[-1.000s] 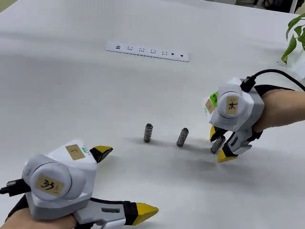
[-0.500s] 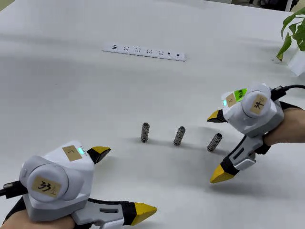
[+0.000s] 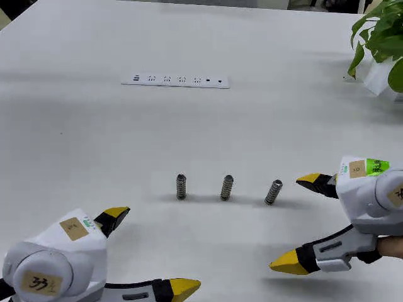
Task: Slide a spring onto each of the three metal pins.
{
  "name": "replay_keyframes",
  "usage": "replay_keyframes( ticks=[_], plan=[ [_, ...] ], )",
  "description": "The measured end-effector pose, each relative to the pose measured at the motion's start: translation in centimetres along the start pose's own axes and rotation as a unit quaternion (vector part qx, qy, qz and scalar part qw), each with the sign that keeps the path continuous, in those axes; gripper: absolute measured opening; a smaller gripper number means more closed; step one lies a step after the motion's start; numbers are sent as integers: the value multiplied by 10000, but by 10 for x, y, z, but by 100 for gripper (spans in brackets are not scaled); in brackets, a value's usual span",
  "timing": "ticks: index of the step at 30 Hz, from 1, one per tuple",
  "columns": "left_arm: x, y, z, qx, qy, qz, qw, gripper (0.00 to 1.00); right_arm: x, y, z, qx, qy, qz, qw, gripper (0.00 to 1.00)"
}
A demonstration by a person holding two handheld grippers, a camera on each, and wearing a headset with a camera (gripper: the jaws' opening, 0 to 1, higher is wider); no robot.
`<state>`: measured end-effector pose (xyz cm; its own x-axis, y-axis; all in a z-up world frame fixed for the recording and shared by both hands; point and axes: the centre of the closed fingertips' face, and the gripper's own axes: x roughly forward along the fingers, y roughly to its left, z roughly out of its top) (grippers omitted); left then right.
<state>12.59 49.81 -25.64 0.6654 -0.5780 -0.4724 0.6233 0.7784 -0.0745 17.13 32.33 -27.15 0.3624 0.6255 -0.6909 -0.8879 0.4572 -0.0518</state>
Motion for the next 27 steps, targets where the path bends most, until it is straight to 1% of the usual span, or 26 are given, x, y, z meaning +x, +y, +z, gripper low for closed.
replay_keyframes(
  ticks=[1, 2, 3, 5, 6, 8, 9, 11, 13, 15, 17, 20, 21, 24, 27],
  plan=[
    [-1, 0, 3, 5, -45, 54, 10000, 100, -2, -1, -3, 65, -39, -114, 9999, 99],
    [-2, 0, 5, 23, -67, 85, 9999, 100, -4, -1, -2, 164, -127, -189, 9996, 99],
    [-3, 1, 6, 70, -67, 128, 9999, 100, -7, 0, 3, 352, -349, -249, 9985, 99],
    [-4, 0, 7, 134, -37, 121, 9998, 100, -15, 4, 6, 666, -606, -336, 9954, 99],
    [-5, 0, 7, 161, -32, 121, 9998, 100, -19, 6, 5, 715, -627, -349, 9949, 99],
    [-6, 2, 5, 190, -5, 212, 9996, 100, -26, 12, 4, 630, -655, -390, 9951, 99],
    [-7, 3, 4, 152, -22, 260, 9995, 100, -30, 15, 3, 620, -690, -442, 9947, 99],
    [-10, 4, 3, 86, -63, 349, 9993, 100, -35, 14, 2, 672, -755, -563, 9933, 99],
    [-9, 5, -2, 64, -37, 353, 9994, 100, -39, 12, 3, 720, -818, -678, 9917, 99],
    [-8, 5, -6, 14, 47, 361, 9993, 100, -41, 11, 2, 772, -851, -720, 9908, 99],
    [-9, 6, -9, 3, 68, 375, 9993, 100, -42, 11, 1, 858, -873, -732, 9898, 99],
    [-11, 6, -11, -74, 90, 344, 9993, 100, -41, 13, -4, 914, -810, -733, 9898, 99],
    [-12, 7, -12, -75, 126, 341, 9993, 100, -42, 14, -6, 906, -772, -746, 9901, 99],
    [-16, 9, -9, -77, 178, 340, 9992, 100, -47, 17, -10, 863, -677, -741, 9912, 99],
    [-19, 13, -3, -190, 128, 382, 9990, 100, -56, 16, -8, 928, -788, -759, 9896, 99]
  ],
)
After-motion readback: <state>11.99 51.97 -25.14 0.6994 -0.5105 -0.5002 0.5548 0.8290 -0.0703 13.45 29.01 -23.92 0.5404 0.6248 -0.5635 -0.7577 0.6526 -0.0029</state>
